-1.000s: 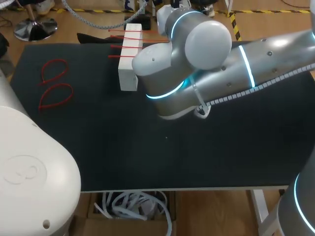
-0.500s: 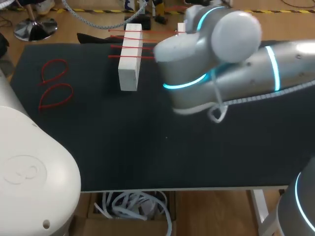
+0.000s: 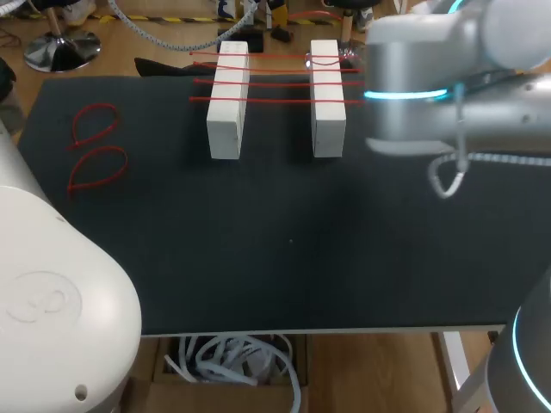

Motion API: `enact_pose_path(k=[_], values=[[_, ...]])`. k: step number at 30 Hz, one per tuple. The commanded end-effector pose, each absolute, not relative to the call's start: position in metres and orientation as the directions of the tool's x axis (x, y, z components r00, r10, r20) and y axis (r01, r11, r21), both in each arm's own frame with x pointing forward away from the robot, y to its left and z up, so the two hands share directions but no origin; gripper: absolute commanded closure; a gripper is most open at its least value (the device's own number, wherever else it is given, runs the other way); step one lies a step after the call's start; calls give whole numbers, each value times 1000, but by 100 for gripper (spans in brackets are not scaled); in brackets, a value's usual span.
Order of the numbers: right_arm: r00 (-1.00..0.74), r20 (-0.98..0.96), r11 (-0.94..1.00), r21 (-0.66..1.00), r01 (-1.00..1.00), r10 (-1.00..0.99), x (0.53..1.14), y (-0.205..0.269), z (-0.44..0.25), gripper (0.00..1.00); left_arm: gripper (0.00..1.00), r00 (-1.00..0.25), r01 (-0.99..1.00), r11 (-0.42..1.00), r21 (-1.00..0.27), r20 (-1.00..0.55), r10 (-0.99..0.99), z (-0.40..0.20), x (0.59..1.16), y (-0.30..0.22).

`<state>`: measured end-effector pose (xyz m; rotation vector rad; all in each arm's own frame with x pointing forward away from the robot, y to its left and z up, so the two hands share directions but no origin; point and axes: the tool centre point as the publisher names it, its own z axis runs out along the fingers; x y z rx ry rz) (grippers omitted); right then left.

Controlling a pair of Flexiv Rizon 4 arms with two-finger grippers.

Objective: Grab the tape and strap the tape.

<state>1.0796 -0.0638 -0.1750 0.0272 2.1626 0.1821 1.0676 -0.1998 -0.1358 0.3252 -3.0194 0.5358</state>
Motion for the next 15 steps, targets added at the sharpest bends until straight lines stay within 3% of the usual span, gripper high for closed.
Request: enact_pose_path(k=[1,8,14,15], values=[[-651,-757,877,346,-334,51,1079,-95,-173,0,100,-976,-218,918,-330,94,-197,-135,1067,-200],[-651,-757,877,346,-334,51,1079,-95,-173,0,100,-976,-218,918,-330,94,-197,-135,1067,-200],[-651,-757,877,346,-334,51,1079,-95,-173,0,100,-939,-344,916,-207,56,-340,-127,1068,-138],[-651,-757,877,346,-334,51,1079,-95,-173,0,100,-922,-388,912,-136,48,-385,-126,1066,-122]])
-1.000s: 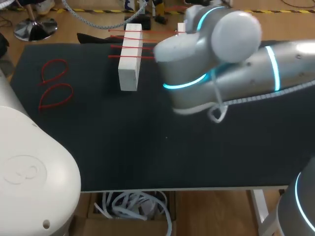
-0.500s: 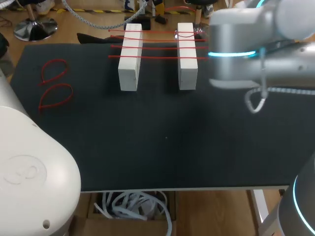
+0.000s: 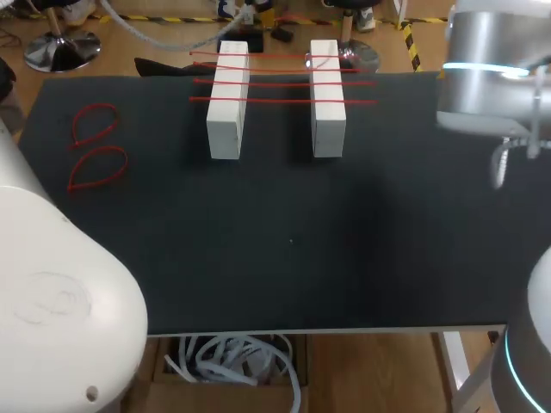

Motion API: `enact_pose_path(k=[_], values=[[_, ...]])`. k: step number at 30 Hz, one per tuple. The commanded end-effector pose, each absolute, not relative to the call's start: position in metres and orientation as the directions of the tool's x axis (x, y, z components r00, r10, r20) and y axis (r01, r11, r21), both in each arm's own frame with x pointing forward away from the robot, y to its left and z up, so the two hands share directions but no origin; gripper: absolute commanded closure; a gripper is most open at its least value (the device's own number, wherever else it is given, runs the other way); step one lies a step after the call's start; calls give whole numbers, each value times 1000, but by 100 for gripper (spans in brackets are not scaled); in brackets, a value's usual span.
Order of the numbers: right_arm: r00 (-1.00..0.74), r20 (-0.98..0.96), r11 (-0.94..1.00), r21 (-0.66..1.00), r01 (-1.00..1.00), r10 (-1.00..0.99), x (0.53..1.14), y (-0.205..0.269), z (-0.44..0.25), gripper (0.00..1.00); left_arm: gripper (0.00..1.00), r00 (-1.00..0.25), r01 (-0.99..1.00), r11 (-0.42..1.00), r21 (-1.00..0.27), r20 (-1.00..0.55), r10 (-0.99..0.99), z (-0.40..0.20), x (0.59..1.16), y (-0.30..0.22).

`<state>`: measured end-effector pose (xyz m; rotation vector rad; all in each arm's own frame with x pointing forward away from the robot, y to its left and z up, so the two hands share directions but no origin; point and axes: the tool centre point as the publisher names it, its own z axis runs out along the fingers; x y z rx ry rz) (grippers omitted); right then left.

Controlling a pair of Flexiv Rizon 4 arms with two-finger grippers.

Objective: Grab the tape and strap the tape.

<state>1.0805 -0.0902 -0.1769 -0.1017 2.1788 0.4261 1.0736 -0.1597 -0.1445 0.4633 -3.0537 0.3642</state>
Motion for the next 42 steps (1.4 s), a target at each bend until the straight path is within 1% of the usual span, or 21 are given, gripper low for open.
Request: enact_pose_path(k=[1,2,5,7,9,11,13,16,18,19,20,42], values=[[-651,-757,877,346,-334,51,1079,-95,-173,0,100,-905,-425,900,-97,27,-425,-124,1063,-105],[-651,-757,877,346,-334,51,1079,-95,-173,0,100,-880,-474,876,-87,18,-475,-122,1059,-88],[-651,-757,877,346,-334,51,1079,-95,-173,0,100,-786,-618,786,18,-31,-618,-109,1045,-38],[-651,-757,877,346,-334,51,1079,-95,-173,0,100,-689,-724,684,90,-30,-724,-101,1032,-3],[-651,-757,877,346,-334,51,1079,-95,-173,0,100,-608,-791,602,113,-29,-794,-98,1019,26],[-651,-757,877,346,-334,51,1079,-95,-173,0,100,-547,-831,541,131,-16,-837,-100,1007,49],[-651,-757,877,346,-334,51,1079,-95,-173,0,100,-510,-845,501,187,-1,-860,-107,1000,67],[-651,-757,877,346,-334,51,1079,-95,-173,0,100,-479,-856,471,213,16,-877,-118,997,84],[-651,-757,877,346,-334,51,1079,-95,-173,0,100,-454,-862,455,225,56,-889,-129,999,92],[-651,-757,877,346,-334,51,1079,-95,-173,0,69,-443,-868,445,220,60,-894,-133,1001,94],[-651,-757,877,346,-334,51,1079,-95,-173,0,0,-443,-868,445,220,60,-894,-133,1001,94],[-651,-757,877,346,-334,51,1079,-95,-173,0,0,-443,-868,445,220,60,-894,-133,1001,94]])
